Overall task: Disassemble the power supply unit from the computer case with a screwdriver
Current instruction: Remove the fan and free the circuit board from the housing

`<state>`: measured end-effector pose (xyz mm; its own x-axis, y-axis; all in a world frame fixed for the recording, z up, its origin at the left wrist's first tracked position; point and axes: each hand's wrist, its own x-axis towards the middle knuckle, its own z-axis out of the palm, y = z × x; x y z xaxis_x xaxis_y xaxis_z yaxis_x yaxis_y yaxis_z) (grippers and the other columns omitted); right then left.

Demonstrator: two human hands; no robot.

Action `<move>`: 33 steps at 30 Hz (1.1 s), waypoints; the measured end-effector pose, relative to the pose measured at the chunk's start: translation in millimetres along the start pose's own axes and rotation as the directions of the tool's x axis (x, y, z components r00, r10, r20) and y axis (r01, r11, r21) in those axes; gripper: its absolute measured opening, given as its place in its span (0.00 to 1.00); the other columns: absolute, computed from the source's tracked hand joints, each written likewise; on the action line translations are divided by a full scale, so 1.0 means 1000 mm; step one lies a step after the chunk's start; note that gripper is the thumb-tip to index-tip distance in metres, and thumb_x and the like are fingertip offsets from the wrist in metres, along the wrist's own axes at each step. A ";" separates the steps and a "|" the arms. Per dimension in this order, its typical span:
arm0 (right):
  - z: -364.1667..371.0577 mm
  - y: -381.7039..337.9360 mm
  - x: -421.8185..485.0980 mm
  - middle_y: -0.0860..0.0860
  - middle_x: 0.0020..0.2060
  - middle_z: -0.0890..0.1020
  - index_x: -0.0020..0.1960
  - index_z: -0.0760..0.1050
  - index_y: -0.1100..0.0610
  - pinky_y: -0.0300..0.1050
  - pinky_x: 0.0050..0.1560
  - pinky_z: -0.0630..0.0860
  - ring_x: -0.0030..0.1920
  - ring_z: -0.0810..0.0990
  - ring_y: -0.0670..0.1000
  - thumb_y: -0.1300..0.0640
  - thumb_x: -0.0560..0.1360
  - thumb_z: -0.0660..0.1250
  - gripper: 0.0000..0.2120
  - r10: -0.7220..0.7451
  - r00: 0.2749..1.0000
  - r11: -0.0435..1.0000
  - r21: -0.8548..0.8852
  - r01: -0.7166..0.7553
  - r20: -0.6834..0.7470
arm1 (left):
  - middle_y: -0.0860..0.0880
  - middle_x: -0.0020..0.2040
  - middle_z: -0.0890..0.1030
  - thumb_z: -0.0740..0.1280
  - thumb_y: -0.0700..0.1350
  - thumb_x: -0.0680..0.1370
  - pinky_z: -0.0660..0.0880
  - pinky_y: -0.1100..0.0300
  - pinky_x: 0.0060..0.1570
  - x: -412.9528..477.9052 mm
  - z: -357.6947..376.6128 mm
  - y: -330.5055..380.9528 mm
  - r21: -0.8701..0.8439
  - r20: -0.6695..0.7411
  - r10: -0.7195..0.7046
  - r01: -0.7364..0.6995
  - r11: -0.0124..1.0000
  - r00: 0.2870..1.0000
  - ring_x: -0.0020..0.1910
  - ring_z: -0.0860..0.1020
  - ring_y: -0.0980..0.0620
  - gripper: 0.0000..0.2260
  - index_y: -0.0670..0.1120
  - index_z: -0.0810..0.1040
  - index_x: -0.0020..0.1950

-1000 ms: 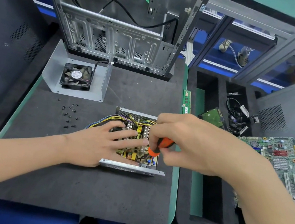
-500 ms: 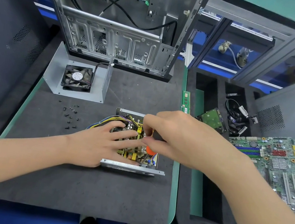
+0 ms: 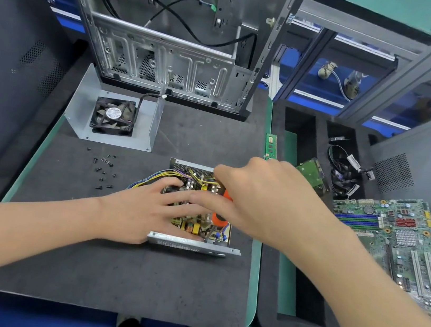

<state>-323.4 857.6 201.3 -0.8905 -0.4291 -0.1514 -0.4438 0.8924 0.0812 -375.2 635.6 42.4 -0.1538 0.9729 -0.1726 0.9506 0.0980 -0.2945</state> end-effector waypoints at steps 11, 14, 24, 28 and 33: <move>-0.008 0.017 0.002 0.42 0.45 0.76 0.54 0.68 0.46 0.48 0.45 0.75 0.45 0.74 0.44 0.58 0.77 0.69 0.13 -0.247 0.960 0.880 0.444 0.166 0.130 | 0.44 0.85 0.52 0.62 0.39 0.67 0.58 0.36 0.76 0.000 -0.002 0.001 -0.031 0.010 -0.012 0.012 0.999 1.000 0.81 0.58 0.37 0.47 0.63 0.53 0.84; -0.009 0.013 0.002 0.43 0.42 0.78 0.54 0.68 0.47 0.50 0.43 0.76 0.44 0.74 0.45 0.62 0.74 0.68 0.16 -0.244 0.960 0.880 0.447 0.159 0.139 | 0.44 0.85 0.53 0.58 0.38 0.68 0.59 0.35 0.76 0.000 -0.001 0.001 -0.037 0.009 -0.006 0.007 0.999 1.000 0.81 0.58 0.37 0.46 0.63 0.53 0.84; 0.000 0.005 0.008 0.48 0.40 0.77 0.53 0.72 0.49 0.54 0.43 0.78 0.44 0.78 0.56 0.42 0.82 0.61 0.11 -0.099 0.991 0.965 0.252 0.072 0.095 | 0.45 0.81 0.55 0.50 0.38 0.69 0.64 0.36 0.73 0.000 -0.001 0.002 -0.046 -0.030 -0.001 -0.001 0.999 1.000 0.80 0.56 0.39 0.42 0.64 0.57 0.83; -0.005 0.009 0.005 0.44 0.43 0.75 0.56 0.69 0.47 0.49 0.43 0.75 0.42 0.72 0.45 0.54 0.79 0.67 0.09 -0.215 0.972 0.908 0.388 0.161 0.099 | 0.44 0.81 0.56 0.48 0.38 0.69 0.63 0.36 0.73 0.000 -0.002 0.002 -0.045 -0.028 -0.010 0.009 0.999 1.000 0.80 0.59 0.38 0.41 0.63 0.59 0.82; -0.010 0.003 0.004 0.44 0.40 0.78 0.56 0.69 0.47 0.53 0.40 0.76 0.43 0.76 0.48 0.61 0.72 0.67 0.16 -0.212 0.969 0.887 0.442 0.137 0.127 | 0.44 0.82 0.57 0.51 0.38 0.69 0.61 0.36 0.74 -0.001 -0.004 0.002 -0.029 -0.032 -0.021 0.020 0.999 0.999 0.80 0.58 0.38 0.42 0.63 0.59 0.82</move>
<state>-329.5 856.7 210.9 -0.7560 -0.5875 -0.2886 -0.4708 0.7944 -0.3837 -372.3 635.4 45.4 -0.1645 0.9769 -0.1362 0.9549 0.1231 -0.2701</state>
